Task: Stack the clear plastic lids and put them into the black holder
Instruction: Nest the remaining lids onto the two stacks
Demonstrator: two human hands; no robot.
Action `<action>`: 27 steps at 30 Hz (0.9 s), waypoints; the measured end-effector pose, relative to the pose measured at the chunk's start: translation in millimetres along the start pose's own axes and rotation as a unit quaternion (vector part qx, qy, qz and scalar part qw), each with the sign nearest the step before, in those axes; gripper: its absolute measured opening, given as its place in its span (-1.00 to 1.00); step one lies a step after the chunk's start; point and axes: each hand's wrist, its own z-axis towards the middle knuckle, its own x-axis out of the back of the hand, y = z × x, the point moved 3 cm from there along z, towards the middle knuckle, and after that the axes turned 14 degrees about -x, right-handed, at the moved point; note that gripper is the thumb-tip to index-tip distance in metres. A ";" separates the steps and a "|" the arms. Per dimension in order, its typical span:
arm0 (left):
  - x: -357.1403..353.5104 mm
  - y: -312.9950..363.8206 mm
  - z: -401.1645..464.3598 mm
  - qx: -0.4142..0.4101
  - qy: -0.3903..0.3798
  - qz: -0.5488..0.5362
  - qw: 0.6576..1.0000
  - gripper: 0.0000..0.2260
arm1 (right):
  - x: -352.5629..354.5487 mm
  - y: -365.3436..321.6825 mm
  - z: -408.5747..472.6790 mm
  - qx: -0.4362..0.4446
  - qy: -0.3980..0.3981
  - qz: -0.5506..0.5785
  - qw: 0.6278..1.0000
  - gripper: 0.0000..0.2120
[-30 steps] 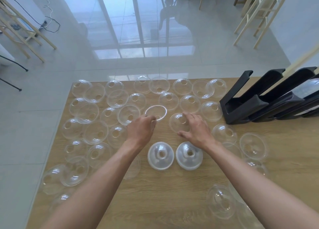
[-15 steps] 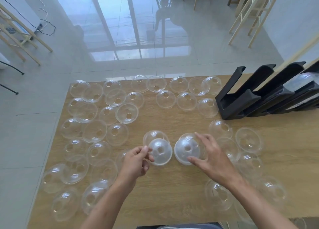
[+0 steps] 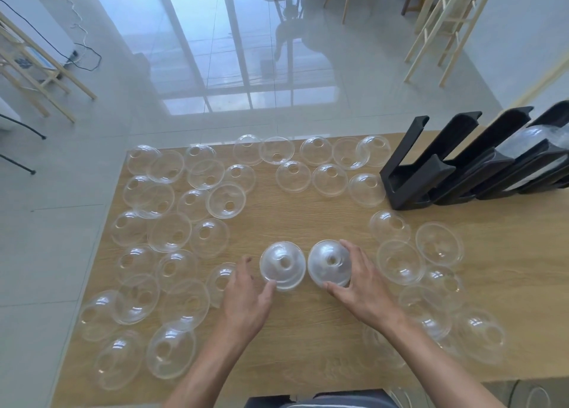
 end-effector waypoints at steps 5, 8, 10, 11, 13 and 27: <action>-23.8 14.6 14.0 -0.052 -0.046 0.012 0.997 0.03 | 2.1 -1.1 1.7 -0.021 -0.005 0.034 0.999 -0.10; -33.7 16.9 22.3 -0.064 -0.036 0.043 0.996 0.01 | 6.0 0.9 3.3 -0.040 -0.003 0.049 0.998 -0.10; -36.4 19.3 24.3 -0.075 -0.025 0.078 0.994 -0.03 | 9.4 3.0 5.3 -0.052 0.001 0.057 0.997 -0.11; -37.3 20.7 24.6 -0.082 -0.021 0.091 0.992 -0.04 | 10.7 4.1 6.3 -0.055 0.003 0.058 0.997 -0.11; -39.6 22.5 25.0 -0.102 -0.015 0.111 0.988 -0.08 | 11.8 6.5 7.3 -0.053 0.004 0.056 0.997 -0.09; -37.1 23.6 34.1 -0.115 -0.031 0.054 0.991 -0.05 | -1.0 15.5 4.6 -0.007 0.025 0.095 0.995 -0.10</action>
